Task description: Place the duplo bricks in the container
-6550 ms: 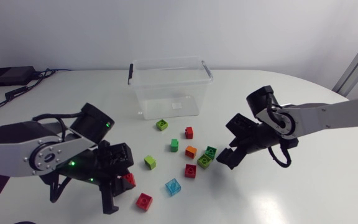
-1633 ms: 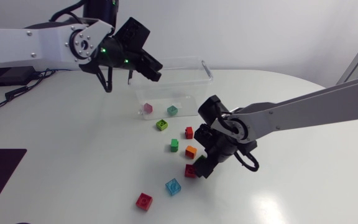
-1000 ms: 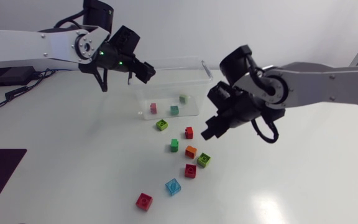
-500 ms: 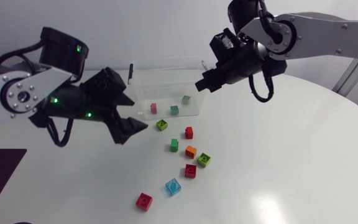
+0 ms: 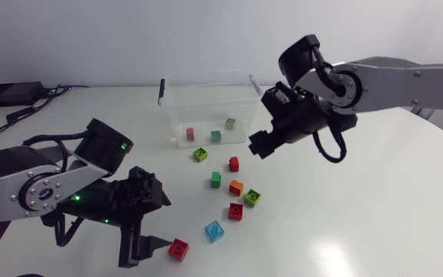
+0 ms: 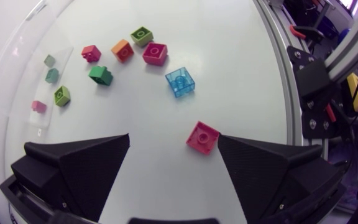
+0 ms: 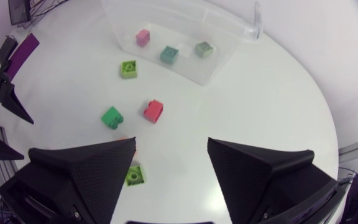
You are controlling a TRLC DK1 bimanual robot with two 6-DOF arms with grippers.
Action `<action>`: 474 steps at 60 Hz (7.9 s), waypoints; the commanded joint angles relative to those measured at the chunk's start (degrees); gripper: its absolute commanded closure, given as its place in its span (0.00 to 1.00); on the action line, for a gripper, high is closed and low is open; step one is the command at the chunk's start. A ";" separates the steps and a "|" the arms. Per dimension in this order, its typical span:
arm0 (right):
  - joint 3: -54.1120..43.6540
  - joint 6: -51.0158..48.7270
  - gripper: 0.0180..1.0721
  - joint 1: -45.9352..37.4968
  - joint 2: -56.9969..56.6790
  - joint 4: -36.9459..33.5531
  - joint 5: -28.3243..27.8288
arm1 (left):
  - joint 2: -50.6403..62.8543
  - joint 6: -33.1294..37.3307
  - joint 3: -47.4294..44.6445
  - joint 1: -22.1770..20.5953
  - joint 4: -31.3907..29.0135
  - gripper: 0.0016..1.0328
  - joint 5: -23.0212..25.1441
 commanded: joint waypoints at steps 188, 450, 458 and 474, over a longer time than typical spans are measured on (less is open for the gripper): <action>36.70 0.63 0.67 -2.03 24.75 3.61 2.95 | 2.00 -20.95 13.28 3.21 23.95 0.04 -8.06; -18.58 -14.93 0.04 10.02 4.62 15.48 -9.01 | 12.11 -19.81 28.58 -2.41 -4.70 0.79 -6.30; -16.12 -16.07 0.05 10.19 7.52 14.60 -9.01 | 12.20 -20.51 31.39 3.04 -2.16 0.79 -4.63; -13.13 -16.77 0.19 12.21 11.04 12.57 -8.74 | 16.94 -24.91 38.16 10.07 5.58 0.78 -3.14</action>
